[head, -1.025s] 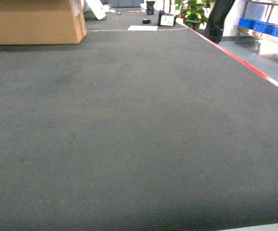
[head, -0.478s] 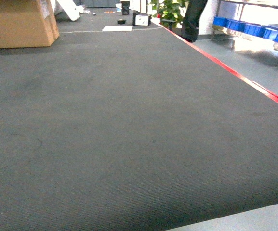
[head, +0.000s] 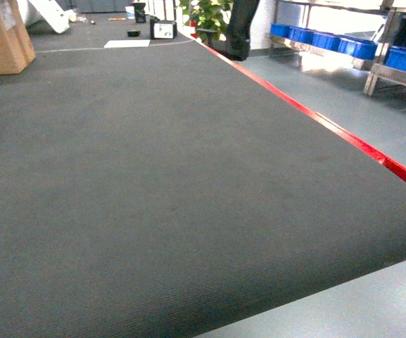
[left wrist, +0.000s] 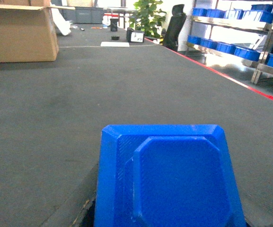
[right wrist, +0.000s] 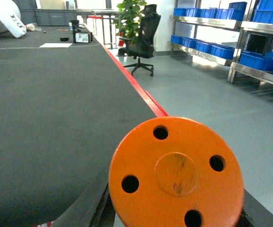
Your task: Sort blue parts and orange caps into right shelf containers
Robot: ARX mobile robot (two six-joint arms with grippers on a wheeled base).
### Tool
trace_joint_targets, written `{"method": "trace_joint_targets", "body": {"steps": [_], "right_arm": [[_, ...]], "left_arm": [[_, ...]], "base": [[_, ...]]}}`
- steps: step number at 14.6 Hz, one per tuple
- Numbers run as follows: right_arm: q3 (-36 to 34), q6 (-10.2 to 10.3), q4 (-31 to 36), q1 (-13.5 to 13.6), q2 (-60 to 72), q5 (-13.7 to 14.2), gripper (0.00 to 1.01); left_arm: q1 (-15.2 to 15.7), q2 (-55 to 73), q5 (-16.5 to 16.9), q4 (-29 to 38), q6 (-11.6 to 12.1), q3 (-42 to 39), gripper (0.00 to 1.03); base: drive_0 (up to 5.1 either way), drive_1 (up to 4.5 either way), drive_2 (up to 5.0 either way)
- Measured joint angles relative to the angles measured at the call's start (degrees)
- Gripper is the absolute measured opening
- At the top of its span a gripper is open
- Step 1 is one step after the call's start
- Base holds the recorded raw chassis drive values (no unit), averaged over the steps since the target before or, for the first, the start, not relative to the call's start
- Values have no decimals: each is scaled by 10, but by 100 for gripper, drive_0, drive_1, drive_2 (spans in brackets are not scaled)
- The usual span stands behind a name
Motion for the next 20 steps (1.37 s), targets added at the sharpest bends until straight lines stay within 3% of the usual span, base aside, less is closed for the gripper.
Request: {"method": "trace_joint_targets", "body": {"steps": [20], "right_arm": [[0,0,0,0,0,0,45]], "left_arm": [[0,0,0,0,0,0,44]], "base": [[-158,-158,-158]]}}
